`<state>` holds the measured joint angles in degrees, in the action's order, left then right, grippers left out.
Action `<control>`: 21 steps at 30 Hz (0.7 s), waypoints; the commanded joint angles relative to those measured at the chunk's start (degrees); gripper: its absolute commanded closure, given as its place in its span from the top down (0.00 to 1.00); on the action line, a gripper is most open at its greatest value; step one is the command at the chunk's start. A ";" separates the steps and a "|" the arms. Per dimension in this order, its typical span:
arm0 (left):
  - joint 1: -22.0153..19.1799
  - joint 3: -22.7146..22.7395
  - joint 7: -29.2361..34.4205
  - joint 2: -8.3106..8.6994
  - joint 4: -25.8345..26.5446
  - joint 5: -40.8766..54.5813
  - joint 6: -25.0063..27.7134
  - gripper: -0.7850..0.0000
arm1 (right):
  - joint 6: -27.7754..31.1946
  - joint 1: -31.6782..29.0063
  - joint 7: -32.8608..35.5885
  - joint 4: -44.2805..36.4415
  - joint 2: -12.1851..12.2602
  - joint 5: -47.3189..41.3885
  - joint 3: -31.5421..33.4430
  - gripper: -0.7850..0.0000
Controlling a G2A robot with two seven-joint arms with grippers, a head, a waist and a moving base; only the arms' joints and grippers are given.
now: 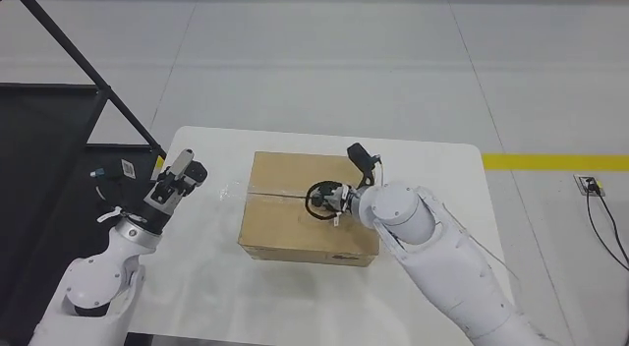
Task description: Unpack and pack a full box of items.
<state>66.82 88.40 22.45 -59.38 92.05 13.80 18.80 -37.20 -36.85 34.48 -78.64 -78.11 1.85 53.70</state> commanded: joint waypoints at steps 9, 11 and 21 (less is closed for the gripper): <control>-1.02 -0.44 0.61 -0.29 -1.21 -0.01 0.14 1.00 | 1.27 -8.81 -0.23 -6.32 2.85 0.22 10.90 0.00; -1.25 -0.62 0.84 -0.35 -1.33 -0.05 0.07 1.00 | 1.73 -10.50 -0.20 -7.77 3.30 0.13 12.75 0.00; -2.14 -1.16 1.18 -0.61 -1.20 -0.89 -0.60 1.00 | 4.63 -15.62 0.75 -9.38 4.73 -2.27 19.64 0.00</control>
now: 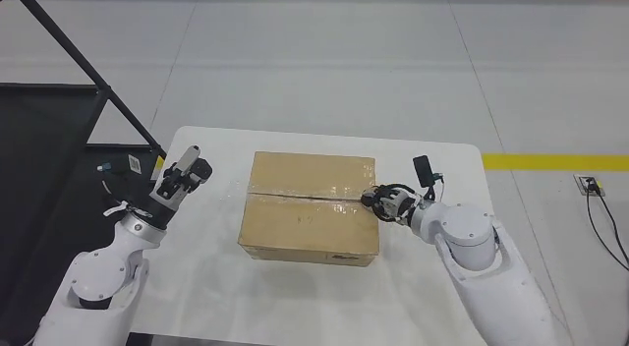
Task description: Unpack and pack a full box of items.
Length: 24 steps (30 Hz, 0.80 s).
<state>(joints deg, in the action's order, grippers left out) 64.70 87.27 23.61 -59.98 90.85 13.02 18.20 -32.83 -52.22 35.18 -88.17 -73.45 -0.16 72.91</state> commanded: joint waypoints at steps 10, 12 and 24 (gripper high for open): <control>-0.28 -0.46 0.13 -0.24 0.50 -1.25 -0.99 1.00 | 4.46 -3.08 0.33 0.93 0.82 -3.29 4.18 0.00; -0.38 -0.57 0.14 -0.28 0.61 -1.46 -1.27 1.00 | 5.15 -3.51 0.43 1.07 0.94 -3.65 4.56 0.00; -1.17 -1.48 0.04 -0.60 0.44 -2.83 -1.93 1.00 | 7.69 -3.37 1.52 4.04 1.30 -5.30 4.49 0.00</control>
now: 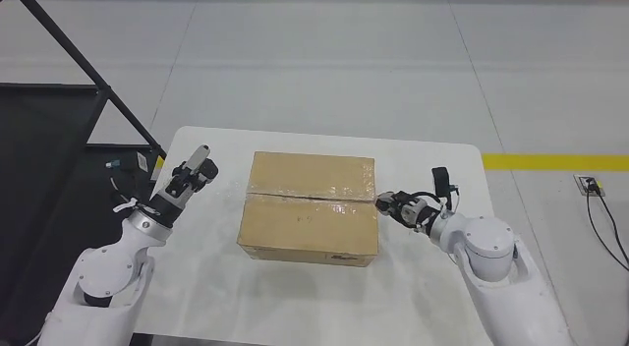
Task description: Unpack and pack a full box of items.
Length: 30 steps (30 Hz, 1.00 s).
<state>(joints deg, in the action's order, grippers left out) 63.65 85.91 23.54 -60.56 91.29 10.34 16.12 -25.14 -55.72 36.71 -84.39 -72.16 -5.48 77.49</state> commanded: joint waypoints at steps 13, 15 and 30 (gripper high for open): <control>-1.00 -1.53 7.94 -0.01 1.18 -1.37 9.58 1.00 | -0.11 0.41 -1.59 0.86 0.41 -2.83 1.65 0.00; -0.70 -1.11 9.23 0.11 1.16 -1.51 11.66 1.00 | 2.66 -0.76 -4.45 -0.56 0.26 -5.97 3.24 0.00; -0.08 0.14 -1.88 -0.54 -3.82 2.49 -0.19 0.00 | 11.97 -4.39 -4.86 -5.10 0.30 -12.82 5.04 0.00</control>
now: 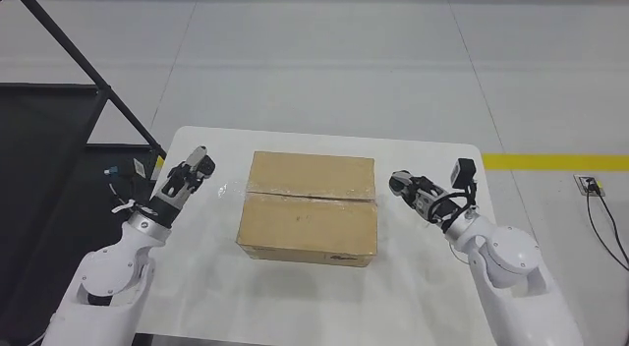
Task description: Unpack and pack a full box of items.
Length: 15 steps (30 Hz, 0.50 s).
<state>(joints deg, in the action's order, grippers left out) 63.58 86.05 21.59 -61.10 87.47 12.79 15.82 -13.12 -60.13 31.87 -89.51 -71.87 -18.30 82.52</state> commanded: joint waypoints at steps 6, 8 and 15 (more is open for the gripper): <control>0.52 -0.95 3.56 0.04 -0.16 0.52 -2.52 0.00 | -0.05 0.02 -0.02 0.02 0.00 0.00 0.02 0.00; 0.17 -1.33 6.53 0.20 -1.21 -0.67 -4.51 0.00 | -0.05 0.02 -0.02 0.02 0.00 0.00 0.02 0.00; -1.48 -3.00 12.95 0.19 -5.54 0.36 -7.18 0.00 | 0.42 -0.77 -0.37 -0.37 0.07 -0.25 -0.44 0.00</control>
<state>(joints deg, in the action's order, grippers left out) 62.40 83.32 34.17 -60.84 82.48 12.58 8.70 -12.59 -61.01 31.34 -89.98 -71.81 -18.56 82.17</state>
